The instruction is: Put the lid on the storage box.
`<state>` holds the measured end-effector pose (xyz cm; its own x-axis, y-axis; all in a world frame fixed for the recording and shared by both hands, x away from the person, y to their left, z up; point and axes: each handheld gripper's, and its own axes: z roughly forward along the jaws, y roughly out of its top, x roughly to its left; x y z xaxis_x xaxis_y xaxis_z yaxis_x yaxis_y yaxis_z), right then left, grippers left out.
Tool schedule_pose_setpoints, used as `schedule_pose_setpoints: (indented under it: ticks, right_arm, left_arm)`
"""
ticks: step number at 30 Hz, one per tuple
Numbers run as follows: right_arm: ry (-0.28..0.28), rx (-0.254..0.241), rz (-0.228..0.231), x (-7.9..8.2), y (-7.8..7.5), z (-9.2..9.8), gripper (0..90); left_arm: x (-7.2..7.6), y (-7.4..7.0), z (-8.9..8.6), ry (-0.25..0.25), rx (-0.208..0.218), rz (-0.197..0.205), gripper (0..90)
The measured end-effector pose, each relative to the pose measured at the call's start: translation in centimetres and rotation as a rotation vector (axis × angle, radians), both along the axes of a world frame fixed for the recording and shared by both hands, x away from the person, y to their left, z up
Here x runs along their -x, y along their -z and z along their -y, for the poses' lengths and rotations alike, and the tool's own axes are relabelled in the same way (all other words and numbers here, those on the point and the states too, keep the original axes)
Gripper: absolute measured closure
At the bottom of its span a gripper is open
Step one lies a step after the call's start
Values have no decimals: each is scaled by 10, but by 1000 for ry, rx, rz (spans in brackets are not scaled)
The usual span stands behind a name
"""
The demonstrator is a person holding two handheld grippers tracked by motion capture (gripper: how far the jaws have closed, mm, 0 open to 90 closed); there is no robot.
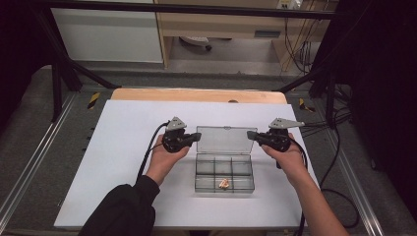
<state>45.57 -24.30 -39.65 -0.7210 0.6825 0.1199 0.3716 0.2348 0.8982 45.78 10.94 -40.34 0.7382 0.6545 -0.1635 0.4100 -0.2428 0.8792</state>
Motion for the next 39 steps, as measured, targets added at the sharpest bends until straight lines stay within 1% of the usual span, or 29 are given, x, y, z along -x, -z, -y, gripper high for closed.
schedule_pose_setpoints:
  ticks: [12, 18, 26, 39]
  right_arm:
    - [-2, -8, 2, 4, -2, 1, 900]
    - [-7, 1, 4, 7, -4, 0, 900]
    - [6, 5, -5, 8, -3, 3, 900]
    - [4, 4, 5, 10, -4, 4, 900]
  left_arm:
    - [2, -1, 1, 5, 5, 3, 900]
    - [2, -2, 1, 7, 8, 2, 900]
    - [4, -4, 0, 6, 11, 7, 900]
    - [5, -5, 0, 11, 15, 11, 900]
